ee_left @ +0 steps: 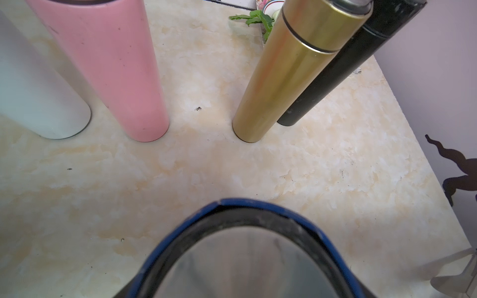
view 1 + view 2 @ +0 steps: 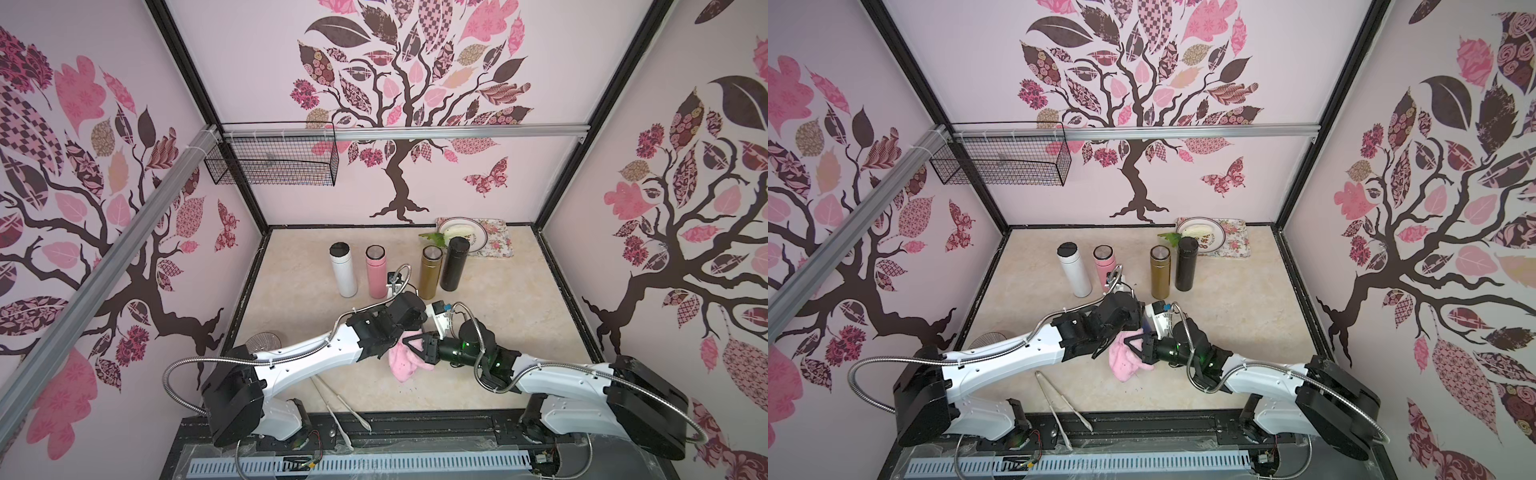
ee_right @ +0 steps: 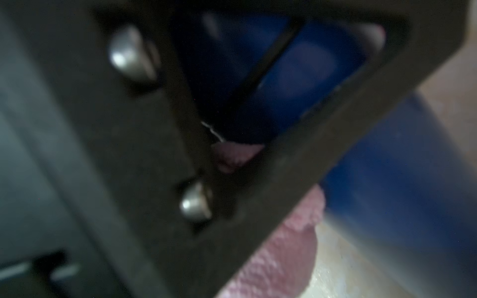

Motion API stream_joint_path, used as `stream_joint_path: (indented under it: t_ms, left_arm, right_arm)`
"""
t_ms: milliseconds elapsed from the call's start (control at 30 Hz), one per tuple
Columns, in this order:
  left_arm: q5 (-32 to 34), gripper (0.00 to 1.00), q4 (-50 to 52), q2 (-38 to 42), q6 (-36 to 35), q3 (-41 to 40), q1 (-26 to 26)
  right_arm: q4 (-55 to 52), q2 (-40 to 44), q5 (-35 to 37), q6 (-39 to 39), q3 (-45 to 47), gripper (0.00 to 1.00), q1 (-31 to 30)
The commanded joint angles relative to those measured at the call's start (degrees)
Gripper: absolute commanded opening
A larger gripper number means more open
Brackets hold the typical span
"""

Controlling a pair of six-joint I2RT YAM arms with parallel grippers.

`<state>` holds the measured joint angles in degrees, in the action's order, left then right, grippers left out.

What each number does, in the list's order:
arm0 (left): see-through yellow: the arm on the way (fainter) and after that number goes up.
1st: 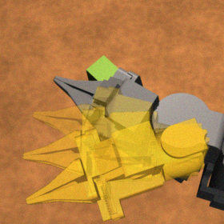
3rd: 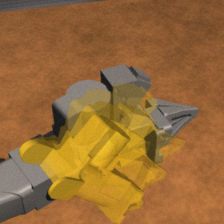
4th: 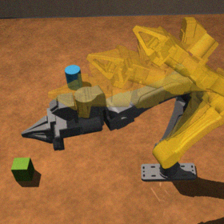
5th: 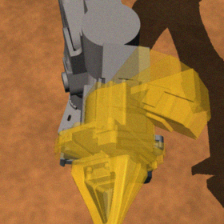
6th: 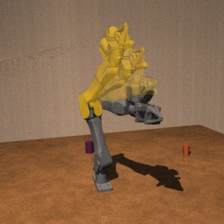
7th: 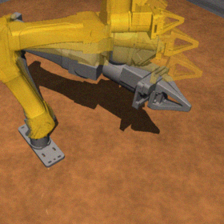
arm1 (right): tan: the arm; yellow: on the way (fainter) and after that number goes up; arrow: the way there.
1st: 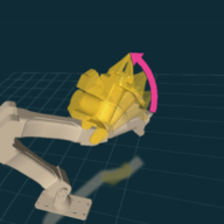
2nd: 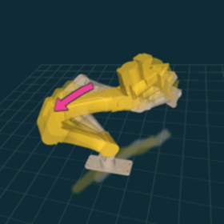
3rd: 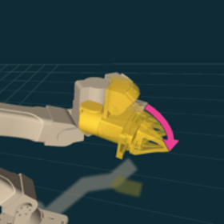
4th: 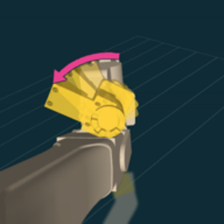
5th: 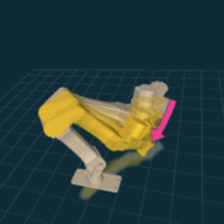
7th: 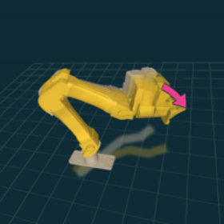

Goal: Wipe the surface of the thermos
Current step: Wipe the dirt from the surface of the thermos.

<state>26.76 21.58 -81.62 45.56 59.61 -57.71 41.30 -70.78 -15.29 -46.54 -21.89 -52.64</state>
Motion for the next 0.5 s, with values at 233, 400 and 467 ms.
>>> stream_joint_path:
  t_ms: [233, 400, 467]
  left_arm:
    - [-0.41, 0.0, 1.57, 0.94, 4.2, 2.59, -0.42]
    - [-0.65, 0.0, 2.59, -0.17, 6.7, 3.73, -0.46]
    - [-1.56, 0.0, 2.37, -0.32, 8.04, 4.07, -0.47]
  right_arm:
    - [1.39, -10.39, 21.17, -10.26, 6.88, 0.0, 0.32]
    - [5.58, -10.72, 20.08, -9.65, 6.35, 0.0, 0.16]
    - [9.78, -10.65, 18.88, -7.1, 4.66, 0.0, -0.61]
